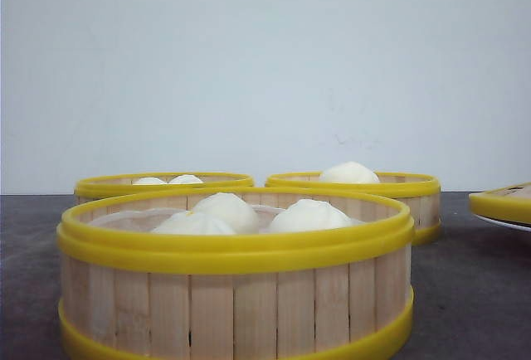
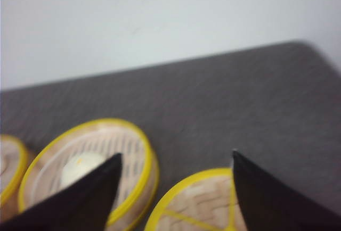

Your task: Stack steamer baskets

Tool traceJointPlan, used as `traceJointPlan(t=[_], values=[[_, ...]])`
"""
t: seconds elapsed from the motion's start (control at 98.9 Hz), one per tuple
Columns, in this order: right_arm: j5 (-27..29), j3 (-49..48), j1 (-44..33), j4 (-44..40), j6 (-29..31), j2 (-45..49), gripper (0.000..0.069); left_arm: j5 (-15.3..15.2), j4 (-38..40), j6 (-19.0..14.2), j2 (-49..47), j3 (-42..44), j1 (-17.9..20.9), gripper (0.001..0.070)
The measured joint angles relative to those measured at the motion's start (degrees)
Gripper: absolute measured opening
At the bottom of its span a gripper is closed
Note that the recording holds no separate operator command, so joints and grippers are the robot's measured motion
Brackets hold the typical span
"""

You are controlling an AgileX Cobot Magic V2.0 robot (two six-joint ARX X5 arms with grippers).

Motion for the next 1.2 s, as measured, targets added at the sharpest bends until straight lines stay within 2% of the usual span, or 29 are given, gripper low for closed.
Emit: traceJointPlan(t=[0.071,0.212,0.324,0.465,0.657,0.89,1.203], values=[[-0.33,0.0,0.55,0.17,0.0,-0.02,0.0445,1.64,0.15,0.17,2.73,0.0,-0.55,0.0375],[-0.42,0.0,1.44,1.11,0.07,-0.17,0.0445,2.21,-0.55,0.22,10.8,2.54,-2.05,0.0385],[-0.44,0.0,1.79,1.2,0.07,-0.15,0.0445,2.54,-2.34,0.22,18.51,8.35,-2.58,0.0385],[-0.42,0.0,1.97,1.44,0.07,-0.17,0.0445,4.48,-6.27,0.2,28.0,16.74,-3.08,0.0385],[-0.42,0.0,2.01,1.44,0.07,-0.15,0.0445,4.57,-10.62,-0.22,40.54,25.59,-3.08,0.0385],[-0.35,0.0,2.56,1.44,0.07,-0.15,0.0445,4.61,-11.41,-2.1,50.25,28.7,-3.08,0.0385],[-0.33,0.0,2.6,1.42,0.07,0.37,0.0445,4.61,-11.41,-4.33,56.02,28.7,-3.08,0.0384]])
